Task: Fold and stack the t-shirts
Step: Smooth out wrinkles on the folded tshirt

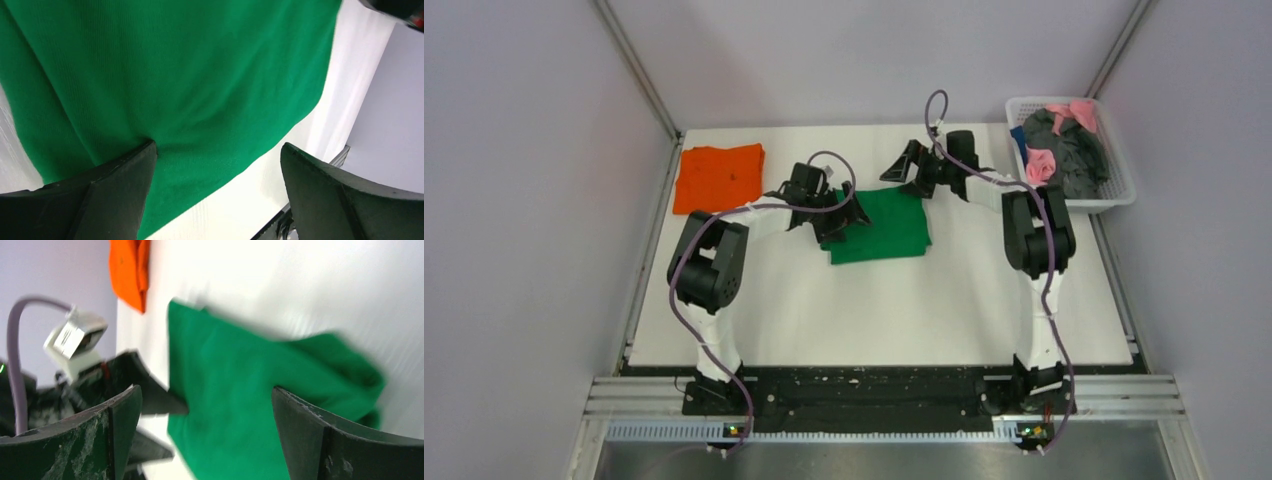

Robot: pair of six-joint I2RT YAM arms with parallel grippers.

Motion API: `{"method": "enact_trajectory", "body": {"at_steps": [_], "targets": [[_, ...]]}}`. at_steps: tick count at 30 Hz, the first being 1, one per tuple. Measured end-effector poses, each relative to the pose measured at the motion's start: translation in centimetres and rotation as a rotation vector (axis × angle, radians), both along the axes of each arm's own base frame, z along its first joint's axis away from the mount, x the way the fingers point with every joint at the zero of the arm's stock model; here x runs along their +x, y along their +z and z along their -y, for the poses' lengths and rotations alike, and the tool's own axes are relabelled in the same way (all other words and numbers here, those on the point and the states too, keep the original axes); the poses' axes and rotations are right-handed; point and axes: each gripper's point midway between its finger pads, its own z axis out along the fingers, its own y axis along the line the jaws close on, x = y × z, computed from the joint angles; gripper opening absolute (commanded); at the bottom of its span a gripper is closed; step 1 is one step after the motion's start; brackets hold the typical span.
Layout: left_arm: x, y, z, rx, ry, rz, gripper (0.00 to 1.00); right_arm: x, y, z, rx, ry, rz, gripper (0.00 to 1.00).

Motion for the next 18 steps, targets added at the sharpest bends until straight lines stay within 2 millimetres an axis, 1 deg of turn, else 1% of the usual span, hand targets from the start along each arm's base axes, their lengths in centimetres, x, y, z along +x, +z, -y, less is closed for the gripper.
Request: {"method": "enact_trajectory", "body": {"at_steps": [2, 4, 7, 13, 18], "targets": [[0.3, 0.0, 0.1, -0.021, 0.000, 0.007, 0.99, 2.1, -1.8, 0.0, -0.013, -0.024, -0.012, 0.99], [0.3, -0.1, 0.2, -0.030, -0.002, 0.020, 0.99, 3.2, -3.6, 0.1, -0.018, -0.040, -0.036, 0.99], [0.2, -0.3, 0.3, -0.051, -0.008, 0.037, 0.99, 3.8, -3.6, 0.2, -0.004, -0.045, -0.036, 0.99], [-0.9, -0.1, 0.2, -0.070, -0.009, 0.084, 0.99, 3.7, -3.8, 0.2, 0.014, -0.038, -0.025, 0.99], [-1.9, 0.5, 0.0, -0.029, 0.000, 0.067, 0.99, 3.5, -3.3, 0.2, -0.004, -0.030, -0.042, 0.99]]}}
